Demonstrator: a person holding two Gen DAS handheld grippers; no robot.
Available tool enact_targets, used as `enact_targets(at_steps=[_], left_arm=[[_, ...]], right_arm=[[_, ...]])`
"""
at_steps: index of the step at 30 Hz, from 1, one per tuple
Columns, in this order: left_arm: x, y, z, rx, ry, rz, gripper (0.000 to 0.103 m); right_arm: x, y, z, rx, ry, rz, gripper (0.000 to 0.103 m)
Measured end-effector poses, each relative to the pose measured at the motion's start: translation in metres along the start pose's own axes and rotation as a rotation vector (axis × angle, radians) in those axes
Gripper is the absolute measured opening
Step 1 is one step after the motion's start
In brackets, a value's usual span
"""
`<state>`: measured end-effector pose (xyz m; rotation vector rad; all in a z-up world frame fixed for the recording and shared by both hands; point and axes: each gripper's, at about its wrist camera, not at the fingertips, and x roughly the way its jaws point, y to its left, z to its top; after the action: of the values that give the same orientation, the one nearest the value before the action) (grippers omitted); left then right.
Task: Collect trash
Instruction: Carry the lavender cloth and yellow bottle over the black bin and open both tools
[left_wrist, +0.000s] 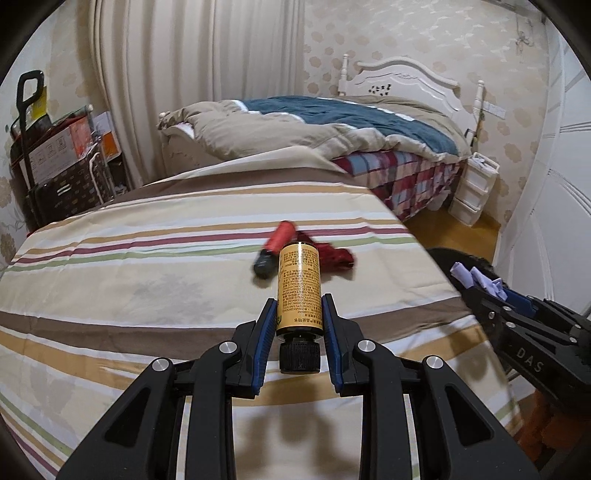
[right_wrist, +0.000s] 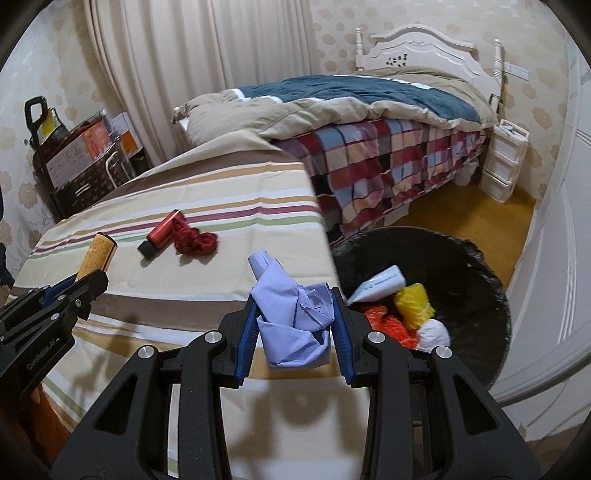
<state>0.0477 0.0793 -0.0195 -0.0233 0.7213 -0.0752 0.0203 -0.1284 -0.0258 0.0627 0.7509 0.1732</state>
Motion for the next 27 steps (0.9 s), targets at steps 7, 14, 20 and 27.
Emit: enact_targets(at_steps=[7, 14, 20, 27], left_arm=[[0.000, -0.040, 0.005, 0.045, -0.021, -0.049, 0.027], [0.012, -0.081, 0.011, 0.090, -0.023, -0.095, 0.027], [0.027, -0.114, 0.014, 0.132, -0.031, -0.112, 0.027], [0.049, -0.142, 0.023, 0.162, -0.017, -0.122, 0.027]], right_arm=[[-0.010, -0.035, 0.002, 0.044, -0.033, -0.052, 0.035], [-0.009, -0.074, 0.006, 0.096, -0.050, -0.111, 0.035], [-0.003, -0.099, 0.010, 0.107, -0.058, -0.161, 0.035], [0.007, -0.120, 0.014, 0.124, -0.056, -0.192, 0.035]])
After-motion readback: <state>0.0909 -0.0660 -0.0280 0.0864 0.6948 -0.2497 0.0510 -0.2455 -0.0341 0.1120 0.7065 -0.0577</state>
